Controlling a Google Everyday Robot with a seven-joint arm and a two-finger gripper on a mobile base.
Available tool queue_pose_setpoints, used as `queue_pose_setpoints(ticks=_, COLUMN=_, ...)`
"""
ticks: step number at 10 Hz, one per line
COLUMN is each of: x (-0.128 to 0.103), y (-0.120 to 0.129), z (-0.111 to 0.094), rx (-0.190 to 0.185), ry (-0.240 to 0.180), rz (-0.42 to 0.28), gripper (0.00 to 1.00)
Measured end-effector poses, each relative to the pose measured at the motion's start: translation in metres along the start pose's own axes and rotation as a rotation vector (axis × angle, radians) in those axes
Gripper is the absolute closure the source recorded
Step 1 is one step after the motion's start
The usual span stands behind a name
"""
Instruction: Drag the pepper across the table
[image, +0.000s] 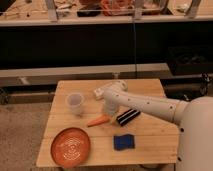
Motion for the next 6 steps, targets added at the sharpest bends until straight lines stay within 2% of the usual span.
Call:
queue_pose_setpoints(ticks=3, x=0.002, y=-0.001, z=-0.001, rx=0.007, ry=0.004, rz=0.0, gripper=0.93)
queue_pose_setpoints(ticks=4, x=0.002, y=0.0, z=-0.001, rx=0.008, ry=0.009, rz=-0.006, gripper=0.99)
queue_pose_setpoints(ticks=6, x=-0.008, y=0.014, z=-0.001, rx=0.006, ry=0.001, rz=-0.013, gripper=1.0)
